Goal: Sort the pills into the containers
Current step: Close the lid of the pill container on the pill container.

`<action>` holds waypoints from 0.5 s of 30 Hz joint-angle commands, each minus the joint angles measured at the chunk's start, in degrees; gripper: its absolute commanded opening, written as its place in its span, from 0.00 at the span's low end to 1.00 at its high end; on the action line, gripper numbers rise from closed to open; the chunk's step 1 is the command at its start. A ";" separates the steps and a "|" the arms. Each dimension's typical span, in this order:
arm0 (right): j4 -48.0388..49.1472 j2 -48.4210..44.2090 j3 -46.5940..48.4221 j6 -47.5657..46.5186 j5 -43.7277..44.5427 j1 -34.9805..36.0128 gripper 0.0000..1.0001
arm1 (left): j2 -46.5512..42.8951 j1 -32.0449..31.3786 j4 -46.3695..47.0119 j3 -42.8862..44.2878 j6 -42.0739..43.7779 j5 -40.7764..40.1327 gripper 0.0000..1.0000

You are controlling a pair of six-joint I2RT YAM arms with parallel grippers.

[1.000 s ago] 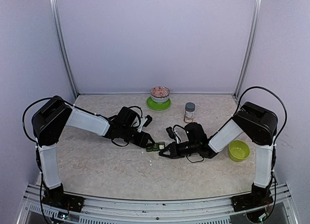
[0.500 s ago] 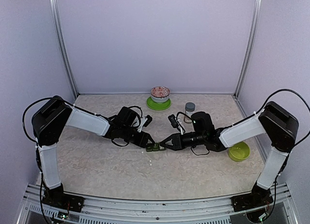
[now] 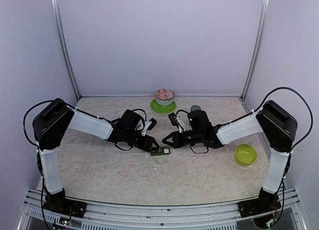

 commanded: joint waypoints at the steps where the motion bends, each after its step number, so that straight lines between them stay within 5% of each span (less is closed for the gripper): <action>1: -1.52 1.58 0.17 -0.10 -0.28 -0.34 0.00 | 2.81 0.26 -4.85 -0.72 0.54 -2.51 0.51; 15: 7.52 4.52 -9.71 4.67 -4.07 -0.03 0.00 | 3.25 0.61 -4.91 -0.58 0.46 -2.23 0.51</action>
